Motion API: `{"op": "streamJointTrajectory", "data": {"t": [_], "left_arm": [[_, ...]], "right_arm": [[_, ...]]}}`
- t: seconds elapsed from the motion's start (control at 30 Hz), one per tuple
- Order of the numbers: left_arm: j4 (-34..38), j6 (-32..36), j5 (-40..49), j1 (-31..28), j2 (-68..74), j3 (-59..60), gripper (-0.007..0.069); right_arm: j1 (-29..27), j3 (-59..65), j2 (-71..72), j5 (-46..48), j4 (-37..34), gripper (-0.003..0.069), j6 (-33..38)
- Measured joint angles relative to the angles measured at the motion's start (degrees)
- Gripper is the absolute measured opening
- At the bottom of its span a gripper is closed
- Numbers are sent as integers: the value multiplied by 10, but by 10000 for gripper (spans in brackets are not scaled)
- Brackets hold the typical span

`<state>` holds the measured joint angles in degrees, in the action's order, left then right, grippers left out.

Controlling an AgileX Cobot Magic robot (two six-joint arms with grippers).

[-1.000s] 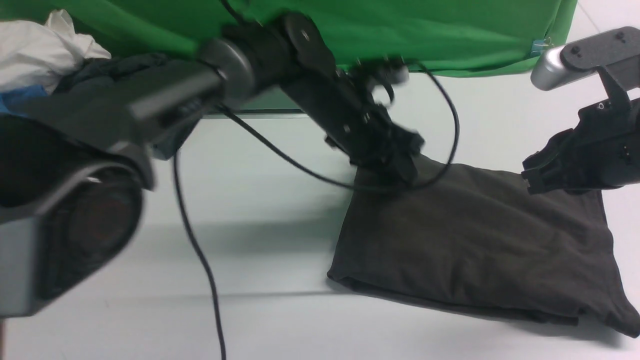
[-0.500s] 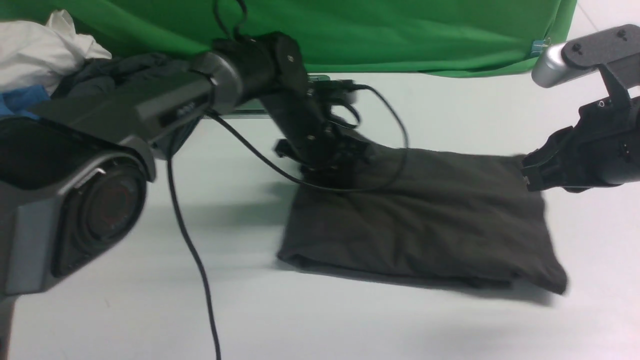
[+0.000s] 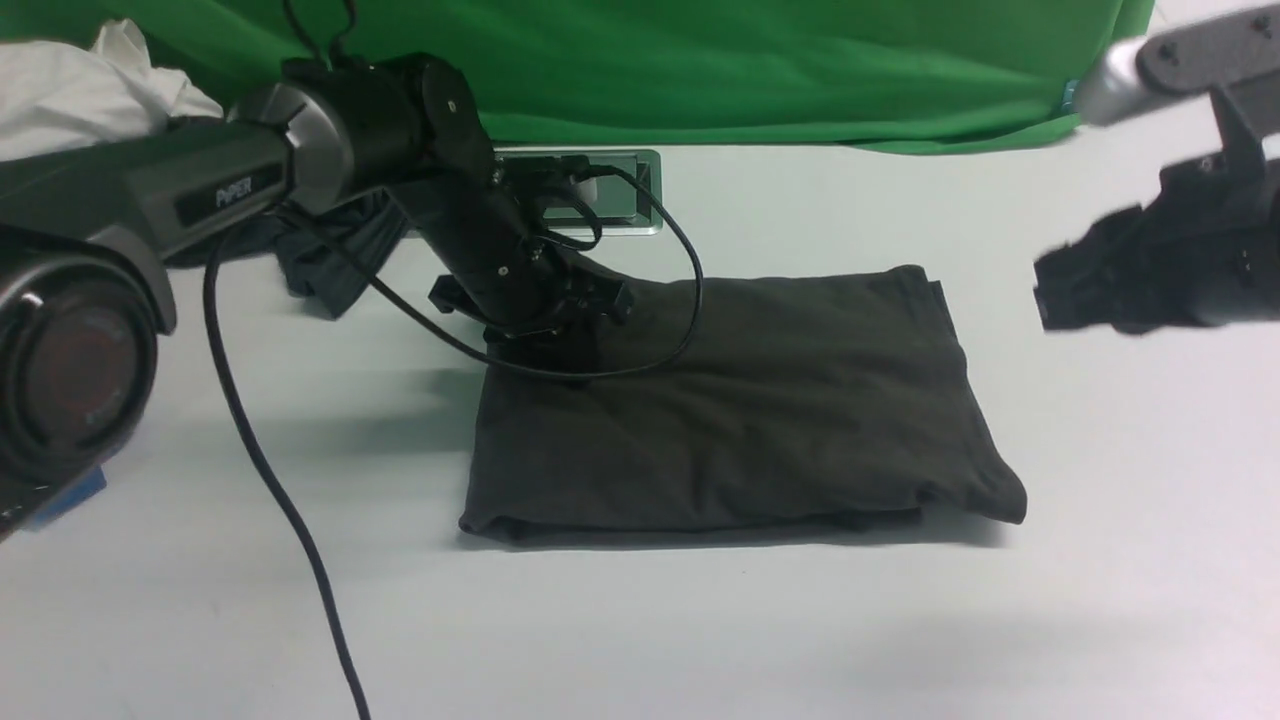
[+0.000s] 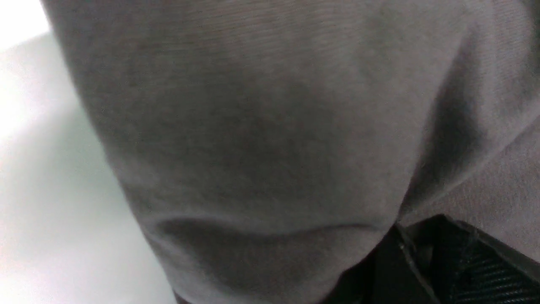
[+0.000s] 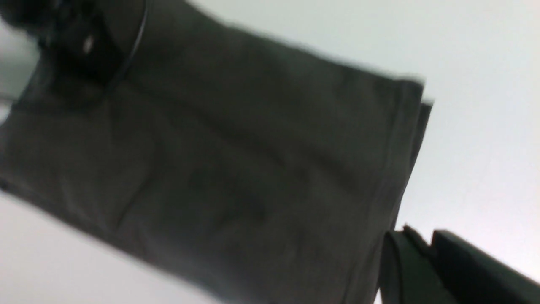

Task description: Fold a long-sleeved shirt on a white desktop.

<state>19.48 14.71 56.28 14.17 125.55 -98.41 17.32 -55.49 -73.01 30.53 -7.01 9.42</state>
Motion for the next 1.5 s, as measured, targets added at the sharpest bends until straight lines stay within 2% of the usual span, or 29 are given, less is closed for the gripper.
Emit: {"op": "streamJointTrajectory", "data": {"t": [0.17,0.3,0.5,0.7,0.8,0.87,1.03,1.2,1.4,1.43,1.47,1.5], "left_arm": [[-21,9,15,-1,-53,1,232],[-48,-1,53,-1,-107,1,272],[-53,-17,128,-2,-175,1,288],[55,-14,133,-2,-234,29,291],[76,-5,133,-2,-271,66,291],[78,7,129,-2,-318,112,291],[86,15,66,-2,-449,240,274],[146,15,-22,-2,-654,455,195],[160,-21,-23,-2,-888,616,116],[168,-21,-23,-2,-935,637,102],[186,-12,-27,-2,-992,657,83],[189,-10,-28,-2,-1001,663,81]], "right_arm": [[0,9,0,-97,0,120,-23],[0,10,6,-113,0,134,-30],[0,10,51,-23,0,146,-28],[0,11,123,58,0,150,-46],[0,22,175,73,0,155,-72],[0,39,212,58,0,159,-84],[0,120,337,-57,0,167,-91],[0,248,524,-166,1,168,-79],[0,349,667,-173,2,164,-94],[0,360,684,-171,2,152,-103],[0,368,700,-162,2,104,-120],[0,370,704,-158,2,96,-124]]}}
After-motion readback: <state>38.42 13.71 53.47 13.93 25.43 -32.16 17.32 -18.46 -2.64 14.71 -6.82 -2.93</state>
